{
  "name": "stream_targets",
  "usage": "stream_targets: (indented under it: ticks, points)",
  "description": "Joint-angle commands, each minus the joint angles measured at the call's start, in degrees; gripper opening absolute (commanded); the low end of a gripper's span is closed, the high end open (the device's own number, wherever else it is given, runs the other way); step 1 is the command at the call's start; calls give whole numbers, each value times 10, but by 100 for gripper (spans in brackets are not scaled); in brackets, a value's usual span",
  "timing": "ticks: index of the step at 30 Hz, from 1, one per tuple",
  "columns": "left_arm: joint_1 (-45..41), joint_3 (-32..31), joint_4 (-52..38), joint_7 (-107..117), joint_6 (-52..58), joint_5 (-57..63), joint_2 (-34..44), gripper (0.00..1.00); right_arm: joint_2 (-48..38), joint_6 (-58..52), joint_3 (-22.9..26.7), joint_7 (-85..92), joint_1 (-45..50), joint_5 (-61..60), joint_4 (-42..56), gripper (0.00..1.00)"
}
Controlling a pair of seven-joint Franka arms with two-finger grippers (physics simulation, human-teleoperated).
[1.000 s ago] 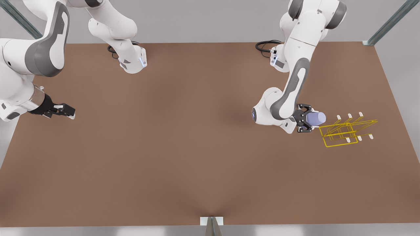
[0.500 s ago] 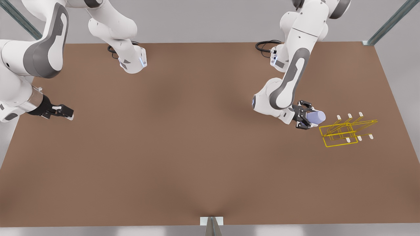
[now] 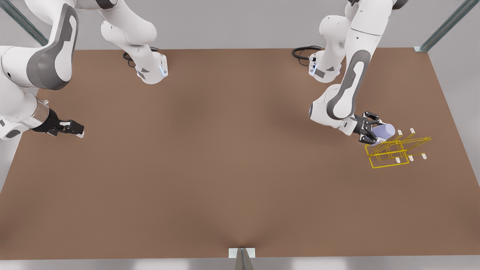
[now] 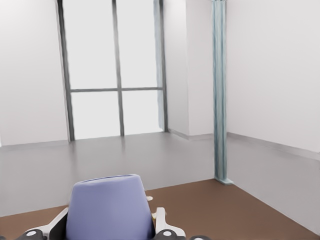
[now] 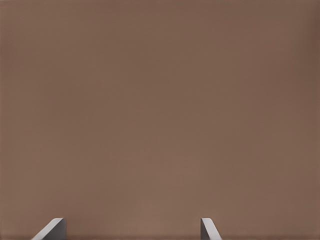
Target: Place the cup on the cup holder
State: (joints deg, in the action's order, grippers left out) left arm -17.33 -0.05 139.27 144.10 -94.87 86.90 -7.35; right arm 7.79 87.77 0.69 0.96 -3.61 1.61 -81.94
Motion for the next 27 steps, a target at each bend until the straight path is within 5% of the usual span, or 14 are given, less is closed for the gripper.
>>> stream_targets:
  ticks: [1,27]
  points:
    - [-2,0,14,61,-10,15,10,77,-1,0,0,0,0,0,0,100]
    - [15,71,108,146,-68,169,41,77,1,-2,1,1,-1,-3,0,100]
